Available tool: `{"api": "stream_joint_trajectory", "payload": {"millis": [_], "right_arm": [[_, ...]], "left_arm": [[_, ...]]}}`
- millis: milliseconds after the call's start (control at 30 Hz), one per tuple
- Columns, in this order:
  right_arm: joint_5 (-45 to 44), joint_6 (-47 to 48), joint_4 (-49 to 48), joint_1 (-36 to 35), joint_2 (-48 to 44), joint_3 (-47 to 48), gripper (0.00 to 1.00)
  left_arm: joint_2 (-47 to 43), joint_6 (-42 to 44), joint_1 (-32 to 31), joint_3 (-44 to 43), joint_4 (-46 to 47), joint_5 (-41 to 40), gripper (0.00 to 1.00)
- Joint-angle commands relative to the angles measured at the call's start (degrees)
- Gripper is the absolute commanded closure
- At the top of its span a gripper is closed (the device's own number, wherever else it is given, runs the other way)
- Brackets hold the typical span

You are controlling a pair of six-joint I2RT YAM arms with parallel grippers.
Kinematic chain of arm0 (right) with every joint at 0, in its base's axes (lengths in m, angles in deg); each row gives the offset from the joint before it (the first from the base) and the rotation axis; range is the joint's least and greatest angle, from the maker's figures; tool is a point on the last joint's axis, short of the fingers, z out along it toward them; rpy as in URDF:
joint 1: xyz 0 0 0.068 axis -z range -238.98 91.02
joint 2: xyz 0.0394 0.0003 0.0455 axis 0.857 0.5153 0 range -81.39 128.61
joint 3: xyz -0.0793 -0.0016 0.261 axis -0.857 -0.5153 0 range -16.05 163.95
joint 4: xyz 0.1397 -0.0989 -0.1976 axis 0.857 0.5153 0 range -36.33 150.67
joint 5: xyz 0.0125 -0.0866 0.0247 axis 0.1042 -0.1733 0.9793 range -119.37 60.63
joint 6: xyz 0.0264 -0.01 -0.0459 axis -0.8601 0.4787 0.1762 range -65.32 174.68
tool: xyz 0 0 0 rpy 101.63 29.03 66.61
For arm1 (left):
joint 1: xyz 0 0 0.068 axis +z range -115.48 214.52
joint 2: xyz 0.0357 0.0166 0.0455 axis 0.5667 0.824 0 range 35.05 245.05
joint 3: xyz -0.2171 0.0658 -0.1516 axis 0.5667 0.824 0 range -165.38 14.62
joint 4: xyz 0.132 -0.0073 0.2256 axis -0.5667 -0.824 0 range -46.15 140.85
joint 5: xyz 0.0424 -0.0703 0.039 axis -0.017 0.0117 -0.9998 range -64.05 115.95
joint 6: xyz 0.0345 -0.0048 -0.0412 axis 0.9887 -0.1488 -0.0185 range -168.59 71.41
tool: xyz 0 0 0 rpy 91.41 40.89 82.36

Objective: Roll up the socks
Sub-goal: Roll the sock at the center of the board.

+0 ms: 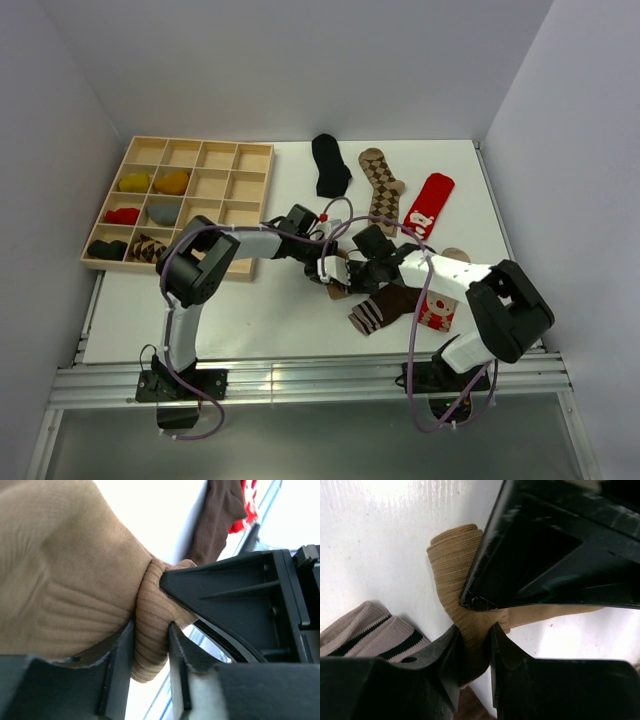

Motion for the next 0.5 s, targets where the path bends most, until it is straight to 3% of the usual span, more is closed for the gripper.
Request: {"api": "stream_joint_trajectory", "payload": {"millis": [0, 267, 467], "right_arm": [[1.53, -0.64, 5.38, 1.20, 1.51, 2.05, 0.82], [3.20, -0.73, 8.28, 3.76, 2.82, 2.58, 0.83], [7.50, 1.29, 17.76, 6.56, 8.62, 9.95, 0.82]], "left_arm": [[-5.22, -0.75, -0.64, 4.61, 3.35, -10.93, 0.62], [-14.46, -6.29, 0.33, 10.69, 11.53, -25.42, 0.54], [-26.67, -9.72, 0.68, 22.27, 17.67, -41.16, 0.53]]}}
